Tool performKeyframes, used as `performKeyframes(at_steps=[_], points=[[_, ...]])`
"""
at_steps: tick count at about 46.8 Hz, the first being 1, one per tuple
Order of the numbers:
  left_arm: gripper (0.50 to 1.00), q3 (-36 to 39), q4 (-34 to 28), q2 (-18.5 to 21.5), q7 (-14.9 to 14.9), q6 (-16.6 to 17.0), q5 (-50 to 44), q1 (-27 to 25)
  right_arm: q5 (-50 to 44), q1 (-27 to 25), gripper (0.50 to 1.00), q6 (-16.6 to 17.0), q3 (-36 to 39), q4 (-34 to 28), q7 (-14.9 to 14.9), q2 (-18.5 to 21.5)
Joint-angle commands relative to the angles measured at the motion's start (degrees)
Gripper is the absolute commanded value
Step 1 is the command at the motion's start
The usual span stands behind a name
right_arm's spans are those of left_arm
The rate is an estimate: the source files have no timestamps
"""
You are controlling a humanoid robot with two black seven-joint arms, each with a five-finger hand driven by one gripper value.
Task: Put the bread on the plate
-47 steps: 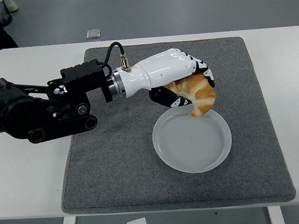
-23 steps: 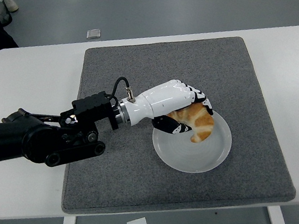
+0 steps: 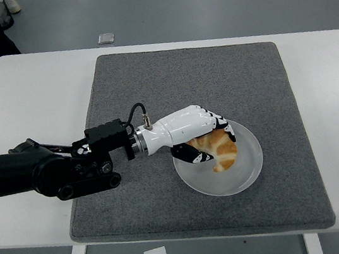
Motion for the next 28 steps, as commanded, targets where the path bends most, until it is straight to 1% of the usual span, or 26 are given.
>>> performKeyframes(at_steps=[1, 28], points=[[0.500, 0.0, 0.0, 0.0, 0.0, 0.0, 0.0, 0.6, 0.0, 0.0, 0.952, 0.0, 0.0, 0.0, 0.1, 0.0], [0.500, -0.2, 0.0, 0.0, 0.0, 0.0, -0.2, 3.4, 0.0, 0.0, 0.952, 0.0, 0.0, 0.0, 0.0, 0.0]])
